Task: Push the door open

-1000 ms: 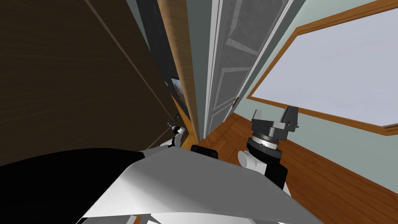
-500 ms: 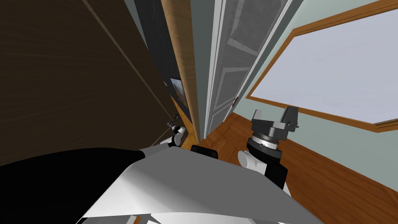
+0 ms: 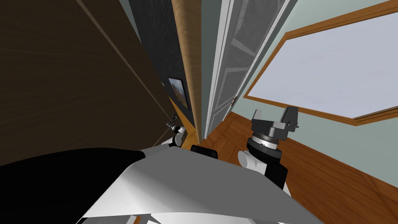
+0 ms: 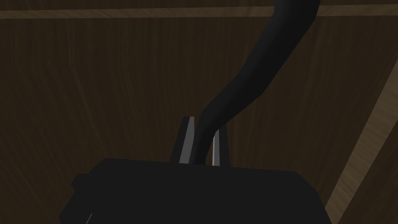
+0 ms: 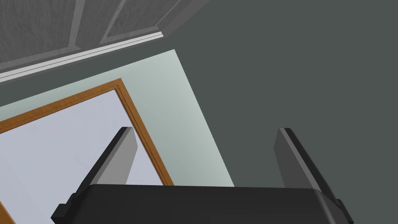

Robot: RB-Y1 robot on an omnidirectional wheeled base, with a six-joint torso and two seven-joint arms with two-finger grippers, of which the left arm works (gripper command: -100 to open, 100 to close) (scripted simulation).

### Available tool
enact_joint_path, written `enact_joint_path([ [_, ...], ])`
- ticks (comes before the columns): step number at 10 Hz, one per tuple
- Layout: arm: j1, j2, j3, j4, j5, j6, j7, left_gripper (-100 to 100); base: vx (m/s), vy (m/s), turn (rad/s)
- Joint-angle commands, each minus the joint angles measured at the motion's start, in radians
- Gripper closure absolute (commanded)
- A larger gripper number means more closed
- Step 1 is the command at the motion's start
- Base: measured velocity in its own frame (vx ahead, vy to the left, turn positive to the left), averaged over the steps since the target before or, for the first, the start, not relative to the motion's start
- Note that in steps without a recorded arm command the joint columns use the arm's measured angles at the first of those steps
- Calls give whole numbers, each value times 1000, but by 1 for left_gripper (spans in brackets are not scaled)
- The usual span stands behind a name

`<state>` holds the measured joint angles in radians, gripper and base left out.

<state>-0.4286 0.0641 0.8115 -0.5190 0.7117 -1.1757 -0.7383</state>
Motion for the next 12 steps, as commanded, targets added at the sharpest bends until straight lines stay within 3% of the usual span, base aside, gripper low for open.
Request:
enact_joint_path([
  [1, -1, 24, 7, 28, 2, -27, 14, 100, 15, 0, 26],
  [4, -1, 24, 7, 28, 2, -27, 14, 100, -1, -12, 3],
  [6, -19, 15, 44, 44, 30, -77, -11, 100, -21, 98, -162],
  [8, -27, 10, 62, 52, 43, -100, -23, 100, 2, 158, -128],
  [9, -27, 10, 62, 52, 43, -100, -23, 100, 2, 67, -11],
  [12, -39, 1, 88, 63, 63, -135, -40, 100, 1, 58, -72],
])
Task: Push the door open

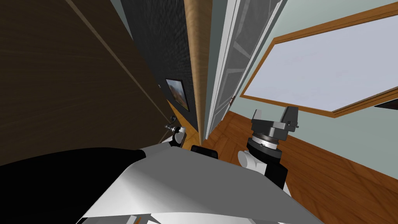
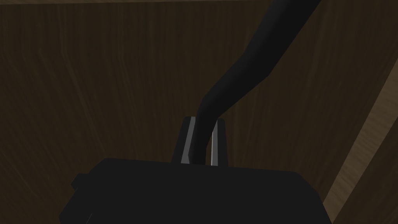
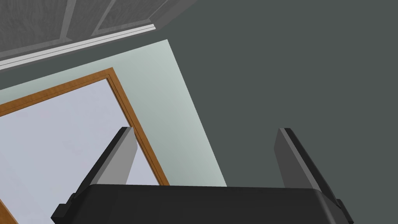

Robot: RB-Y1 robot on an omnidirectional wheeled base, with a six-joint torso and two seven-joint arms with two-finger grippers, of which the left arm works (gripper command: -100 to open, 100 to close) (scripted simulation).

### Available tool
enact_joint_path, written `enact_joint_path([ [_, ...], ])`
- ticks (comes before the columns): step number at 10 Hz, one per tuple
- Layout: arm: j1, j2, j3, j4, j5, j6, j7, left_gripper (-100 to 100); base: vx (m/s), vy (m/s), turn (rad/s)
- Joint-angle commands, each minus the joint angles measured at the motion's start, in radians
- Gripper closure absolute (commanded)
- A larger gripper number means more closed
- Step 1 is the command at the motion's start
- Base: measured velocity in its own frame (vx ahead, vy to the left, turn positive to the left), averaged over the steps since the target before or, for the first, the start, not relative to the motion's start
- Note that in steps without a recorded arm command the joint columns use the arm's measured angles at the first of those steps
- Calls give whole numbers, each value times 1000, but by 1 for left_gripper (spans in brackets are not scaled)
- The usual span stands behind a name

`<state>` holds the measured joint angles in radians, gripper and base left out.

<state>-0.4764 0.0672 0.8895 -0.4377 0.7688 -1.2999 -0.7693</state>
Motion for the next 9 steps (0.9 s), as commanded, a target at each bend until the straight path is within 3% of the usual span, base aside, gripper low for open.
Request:
enact_joint_path([
  [1, 0, -9, 26, -11, 18, -33, -20, 100, 2, 115, -148],
  [4, -3, -12, 34, -7, 24, -44, -25, 100, 10, 70, -38],
  [5, -11, -19, 50, 0, 36, -65, -36, 100, 1, 57, -92],
  [8, -11, -19, 50, 0, 36, -65, -36, 100, 7, 32, -22],
  [9, -21, -31, 72, 9, 53, -94, -50, 100, 21, 56, -114],
])
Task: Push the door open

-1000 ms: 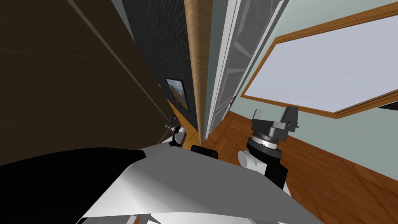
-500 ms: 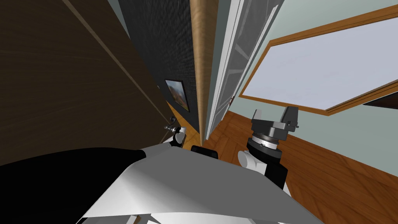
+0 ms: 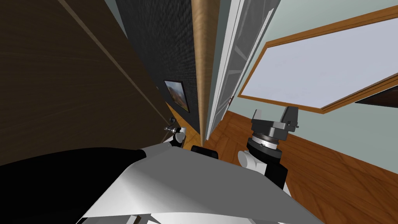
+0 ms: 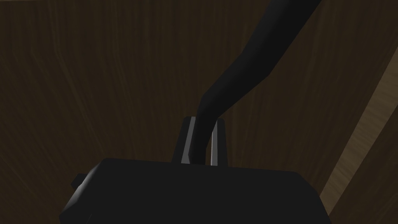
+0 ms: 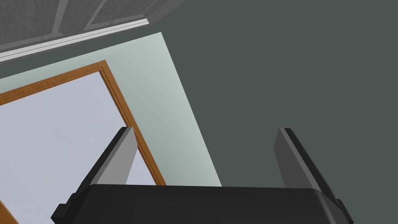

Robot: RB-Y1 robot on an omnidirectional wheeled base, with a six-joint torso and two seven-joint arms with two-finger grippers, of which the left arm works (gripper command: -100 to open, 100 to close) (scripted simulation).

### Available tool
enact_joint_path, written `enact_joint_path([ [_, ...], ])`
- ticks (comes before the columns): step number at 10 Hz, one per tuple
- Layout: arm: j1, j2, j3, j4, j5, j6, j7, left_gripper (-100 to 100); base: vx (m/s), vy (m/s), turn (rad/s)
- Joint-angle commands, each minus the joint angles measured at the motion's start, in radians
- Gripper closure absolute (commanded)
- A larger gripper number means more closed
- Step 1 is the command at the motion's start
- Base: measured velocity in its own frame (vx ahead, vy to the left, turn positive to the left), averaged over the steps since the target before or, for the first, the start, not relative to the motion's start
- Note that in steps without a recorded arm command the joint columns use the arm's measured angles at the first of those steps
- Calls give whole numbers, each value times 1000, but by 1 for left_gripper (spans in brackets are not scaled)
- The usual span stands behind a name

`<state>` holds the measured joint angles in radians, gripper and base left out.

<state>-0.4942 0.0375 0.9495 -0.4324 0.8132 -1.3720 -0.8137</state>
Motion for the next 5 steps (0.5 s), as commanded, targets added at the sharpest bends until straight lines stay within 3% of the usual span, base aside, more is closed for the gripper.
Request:
enact_joint_path([
  [1, -6, -5, 19, 7, 13, -31, -11, 100, 29, 122, -132],
  [2, -16, -17, 39, 16, 29, -58, -24, 100, 49, 151, -144],
  [4, -16, -17, 39, 16, 29, -58, -24, 100, 28, 82, -19],
  [5, -26, -34, 60, 25, 45, -87, -39, 100, 78, 86, -113],
])
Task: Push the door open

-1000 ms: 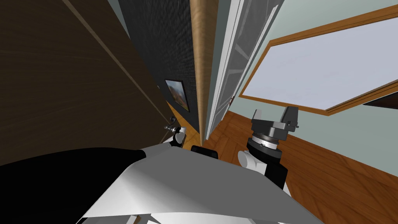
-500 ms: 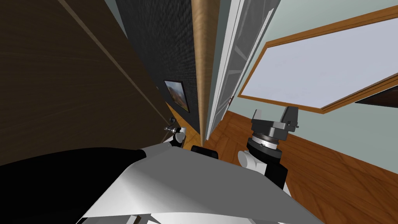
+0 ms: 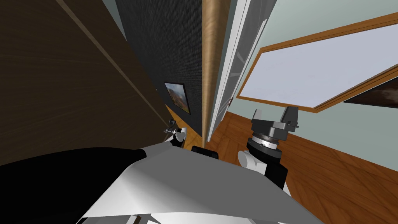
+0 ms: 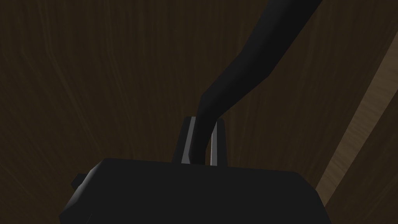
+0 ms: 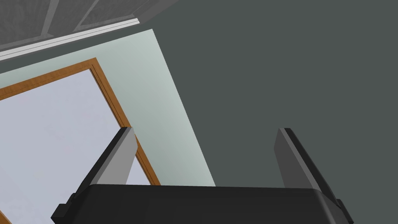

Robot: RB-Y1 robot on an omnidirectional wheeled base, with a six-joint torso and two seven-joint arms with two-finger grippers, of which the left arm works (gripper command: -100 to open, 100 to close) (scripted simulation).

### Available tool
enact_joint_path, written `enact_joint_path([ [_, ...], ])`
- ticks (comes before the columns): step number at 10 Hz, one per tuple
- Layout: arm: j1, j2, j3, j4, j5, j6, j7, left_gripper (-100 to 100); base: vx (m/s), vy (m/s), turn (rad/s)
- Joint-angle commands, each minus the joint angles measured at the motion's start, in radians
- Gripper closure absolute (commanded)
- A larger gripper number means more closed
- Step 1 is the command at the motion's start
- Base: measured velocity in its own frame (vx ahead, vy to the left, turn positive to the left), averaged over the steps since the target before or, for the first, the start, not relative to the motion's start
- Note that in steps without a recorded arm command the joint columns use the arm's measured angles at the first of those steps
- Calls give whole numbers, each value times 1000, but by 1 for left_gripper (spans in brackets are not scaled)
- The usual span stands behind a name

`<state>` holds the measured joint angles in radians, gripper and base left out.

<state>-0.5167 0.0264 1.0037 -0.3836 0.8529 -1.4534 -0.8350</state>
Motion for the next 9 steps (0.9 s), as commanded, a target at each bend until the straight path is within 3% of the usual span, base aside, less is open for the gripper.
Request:
enact_joint_path([
  [1, -8, -30, 16, -19, 13, -18, -24, 100, 85, 126, -136],
  [9, -12, -38, 24, -16, 18, -28, -29, 100, -1, 8, -24],
])
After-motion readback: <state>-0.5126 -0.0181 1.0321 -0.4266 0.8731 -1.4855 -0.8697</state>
